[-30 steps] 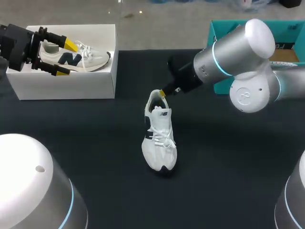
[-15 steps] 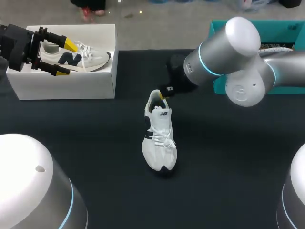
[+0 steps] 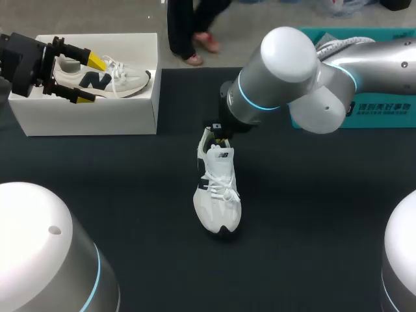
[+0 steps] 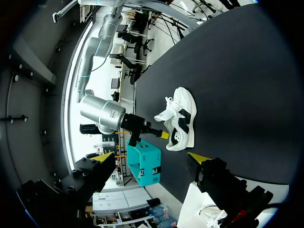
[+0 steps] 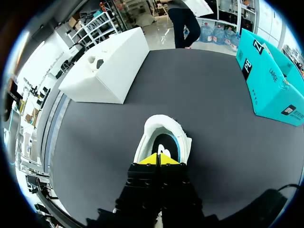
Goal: Take the shoe out of the shoebox, open the shoe tongue, remove and reinsert the insole, then place the shoe into the shoebox
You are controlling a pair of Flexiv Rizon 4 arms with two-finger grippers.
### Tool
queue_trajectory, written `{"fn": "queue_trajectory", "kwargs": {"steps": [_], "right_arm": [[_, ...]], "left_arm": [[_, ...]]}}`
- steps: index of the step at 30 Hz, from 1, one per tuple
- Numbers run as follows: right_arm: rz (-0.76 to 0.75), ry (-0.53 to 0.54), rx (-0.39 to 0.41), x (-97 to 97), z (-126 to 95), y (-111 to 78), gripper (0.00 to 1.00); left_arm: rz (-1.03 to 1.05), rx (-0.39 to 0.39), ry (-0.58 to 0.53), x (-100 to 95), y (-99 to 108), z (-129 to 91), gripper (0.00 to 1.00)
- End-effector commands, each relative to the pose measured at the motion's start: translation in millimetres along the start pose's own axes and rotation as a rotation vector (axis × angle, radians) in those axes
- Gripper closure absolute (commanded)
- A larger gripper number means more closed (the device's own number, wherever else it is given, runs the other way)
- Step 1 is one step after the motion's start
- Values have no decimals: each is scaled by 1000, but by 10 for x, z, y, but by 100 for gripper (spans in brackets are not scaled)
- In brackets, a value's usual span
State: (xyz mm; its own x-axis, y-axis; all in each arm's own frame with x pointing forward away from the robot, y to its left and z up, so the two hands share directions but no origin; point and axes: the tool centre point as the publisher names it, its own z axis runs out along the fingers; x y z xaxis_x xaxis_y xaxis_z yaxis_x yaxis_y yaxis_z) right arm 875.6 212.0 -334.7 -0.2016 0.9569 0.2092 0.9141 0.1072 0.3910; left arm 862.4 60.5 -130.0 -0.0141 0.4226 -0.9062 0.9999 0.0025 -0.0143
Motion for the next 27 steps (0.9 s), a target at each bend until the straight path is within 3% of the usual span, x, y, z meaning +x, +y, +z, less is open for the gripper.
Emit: {"fn": "queue_trajectory", "kwargs": {"steps": [1,13,18,27], "right_arm": [[18,-99,13,36,133,-51,100],[85,-20,158,-25,152,-185,100],[57,-72,227,-74,93,-212,100],[54,-108,297,-50,345,-378,100]], "left_arm": [[0,0,4,-6,-2,0,0],[0,0,4,-6,-2,0,0],[0,0,4,-6,-2,0,0],[0,0,4,-6,-2,0,0]]}}
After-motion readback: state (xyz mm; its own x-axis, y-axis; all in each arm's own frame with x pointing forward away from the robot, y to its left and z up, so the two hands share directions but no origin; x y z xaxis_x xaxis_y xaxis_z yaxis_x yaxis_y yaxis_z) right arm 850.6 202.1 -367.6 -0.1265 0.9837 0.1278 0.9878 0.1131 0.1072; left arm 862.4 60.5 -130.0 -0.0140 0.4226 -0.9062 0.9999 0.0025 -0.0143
